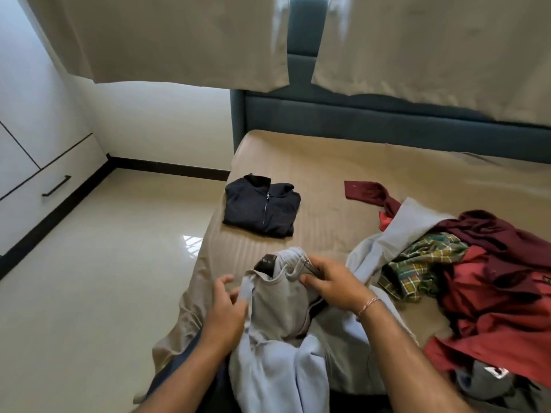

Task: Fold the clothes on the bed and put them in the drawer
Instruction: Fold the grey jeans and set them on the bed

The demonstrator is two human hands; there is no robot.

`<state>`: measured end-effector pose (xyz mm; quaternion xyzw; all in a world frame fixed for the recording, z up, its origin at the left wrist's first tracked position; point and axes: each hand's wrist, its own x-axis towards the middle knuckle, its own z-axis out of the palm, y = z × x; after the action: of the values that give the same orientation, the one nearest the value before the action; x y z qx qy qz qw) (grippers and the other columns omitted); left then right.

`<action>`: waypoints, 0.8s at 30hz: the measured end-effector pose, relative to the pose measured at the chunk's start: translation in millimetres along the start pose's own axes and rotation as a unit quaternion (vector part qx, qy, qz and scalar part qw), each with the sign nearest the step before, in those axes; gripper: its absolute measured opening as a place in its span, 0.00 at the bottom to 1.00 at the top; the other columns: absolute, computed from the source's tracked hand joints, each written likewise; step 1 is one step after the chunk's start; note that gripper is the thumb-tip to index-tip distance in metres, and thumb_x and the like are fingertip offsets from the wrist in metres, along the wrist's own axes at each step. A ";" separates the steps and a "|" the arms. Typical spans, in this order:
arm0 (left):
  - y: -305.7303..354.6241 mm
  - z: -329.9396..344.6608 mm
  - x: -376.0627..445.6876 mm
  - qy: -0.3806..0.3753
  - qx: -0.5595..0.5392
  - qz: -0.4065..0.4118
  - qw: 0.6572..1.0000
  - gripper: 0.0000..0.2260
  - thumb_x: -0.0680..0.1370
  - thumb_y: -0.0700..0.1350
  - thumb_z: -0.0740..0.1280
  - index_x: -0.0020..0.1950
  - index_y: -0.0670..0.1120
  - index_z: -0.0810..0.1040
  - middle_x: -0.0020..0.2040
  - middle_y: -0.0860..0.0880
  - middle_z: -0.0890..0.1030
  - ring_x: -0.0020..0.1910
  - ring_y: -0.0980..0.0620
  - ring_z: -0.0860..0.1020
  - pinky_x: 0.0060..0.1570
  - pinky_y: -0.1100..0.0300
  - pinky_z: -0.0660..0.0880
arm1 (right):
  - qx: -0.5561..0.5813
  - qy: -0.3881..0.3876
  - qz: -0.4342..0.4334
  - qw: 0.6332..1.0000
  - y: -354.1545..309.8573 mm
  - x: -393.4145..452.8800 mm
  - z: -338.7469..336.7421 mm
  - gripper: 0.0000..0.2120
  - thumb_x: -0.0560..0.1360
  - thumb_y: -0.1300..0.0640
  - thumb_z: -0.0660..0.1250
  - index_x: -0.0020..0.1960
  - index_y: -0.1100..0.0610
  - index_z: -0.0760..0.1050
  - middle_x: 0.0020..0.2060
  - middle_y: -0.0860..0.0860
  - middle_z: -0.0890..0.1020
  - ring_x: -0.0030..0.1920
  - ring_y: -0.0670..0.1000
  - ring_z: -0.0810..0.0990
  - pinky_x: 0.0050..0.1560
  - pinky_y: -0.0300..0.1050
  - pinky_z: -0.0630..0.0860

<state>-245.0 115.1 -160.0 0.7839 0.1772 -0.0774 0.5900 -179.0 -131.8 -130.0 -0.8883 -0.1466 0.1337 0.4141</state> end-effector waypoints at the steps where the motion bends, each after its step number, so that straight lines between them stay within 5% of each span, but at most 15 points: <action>1: 6.2 -1.5 8.0 0.019 0.032 0.019 0.999 0.27 0.79 0.46 0.68 0.76 0.53 0.64 0.71 0.44 0.76 0.66 0.48 0.77 0.67 0.47 0.75 | -0.021 -0.001 -0.023 1.000 -5.3 -2.8 1.0 0.06 0.81 0.59 0.68 0.56 0.52 0.81 0.46 0.42 0.85 0.49 0.41 0.83 0.56 0.45 0.80; 4: 38.7 -5.4 27.3 -0.066 0.092 0.251 0.961 0.42 0.70 0.50 0.67 0.83 0.51 0.58 0.81 0.51 0.64 0.80 0.54 0.63 0.78 0.52 0.62 | -0.130 0.027 -0.078 0.988 -17.1 -9.4 3.8 0.05 0.79 0.51 0.66 0.51 0.52 0.77 0.42 0.45 0.82 0.43 0.47 0.80 0.48 0.55 0.79; 6: 75.8 -4.6 36.7 -0.207 0.194 0.401 0.871 0.39 0.69 0.48 0.68 0.82 0.51 0.63 0.78 0.54 0.69 0.78 0.57 0.65 0.80 0.55 0.56 | -0.162 0.038 -0.112 0.980 -30.4 -12.5 -0.2 0.04 0.78 0.51 0.66 0.51 0.50 0.76 0.44 0.46 0.83 0.45 0.50 0.81 0.46 0.54 0.78; 8: 107.3 0.9 43.5 -0.293 0.339 0.426 0.786 0.30 0.73 0.50 0.69 0.76 0.56 0.70 0.66 0.59 0.79 0.69 0.61 0.74 0.81 0.52 0.50 | -0.169 0.040 -0.136 0.975 -44.9 -17.9 -6.5 0.03 0.78 0.53 0.68 0.48 0.47 0.74 0.43 0.44 0.80 0.43 0.49 0.79 0.44 0.49 0.76; 11: 127.2 4.6 45.5 -0.240 0.532 0.434 0.686 0.14 0.77 0.60 0.67 0.59 0.56 0.77 0.40 0.57 0.81 0.46 0.56 0.79 0.76 0.43 0.56 | -0.192 0.037 -0.112 0.974 -52.4 -25.6 -16.9 0.06 0.76 0.53 0.71 0.50 0.47 0.74 0.42 0.40 0.78 0.40 0.44 0.75 0.42 0.43 0.73; 13: 132.4 -4.1 37.6 -0.176 0.573 0.498 0.626 0.10 0.77 0.61 0.65 0.48 0.56 0.73 0.37 0.56 0.77 0.41 0.54 0.75 0.68 0.45 0.62 | -0.221 0.010 -0.065 0.973 -48.7 -26.7 -23.9 0.12 0.72 0.44 0.73 0.51 0.46 0.74 0.43 0.42 0.81 0.41 0.45 0.78 0.44 0.48 0.77; 16: 138.3 -29.9 26.4 -0.150 0.490 0.576 0.637 0.09 0.76 0.58 0.68 0.44 0.57 0.71 0.38 0.57 0.75 0.39 0.55 0.72 0.60 0.52 0.65 | -0.343 -0.047 0.028 0.938 -30.6 -16.1 -38.8 0.26 0.62 0.27 0.68 0.51 0.43 0.74 0.44 0.43 0.84 0.46 0.47 0.81 0.47 0.50 0.79; 20: 149.9 -83.1 29.4 -0.093 0.436 0.586 0.677 0.11 0.75 0.54 0.74 0.49 0.53 0.75 0.40 0.56 0.74 0.38 0.56 0.68 0.42 0.59 0.67 | -0.384 -0.118 0.108 0.909 -18.9 -6.0 -53.9 0.17 0.69 0.34 0.74 0.44 0.47 0.78 0.44 0.47 0.85 0.47 0.52 0.83 0.49 0.49 0.79; 24: 168.5 -138.5 43.8 0.039 0.611 0.499 0.613 0.11 0.77 0.58 0.69 0.45 0.57 0.68 0.37 0.59 0.71 0.36 0.55 0.71 0.44 0.55 0.68 | -0.453 -0.090 0.119 0.879 -43.5 4.0 -83.1 0.14 0.75 0.38 0.71 0.47 0.48 0.80 0.41 0.47 0.81 0.45 0.53 0.81 0.43 0.45 0.76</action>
<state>-154.4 214.6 17.2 0.9326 -0.3069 0.1696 -0.0850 -152.1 -161.6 -45.1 -0.9738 -0.1206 0.1805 -0.0680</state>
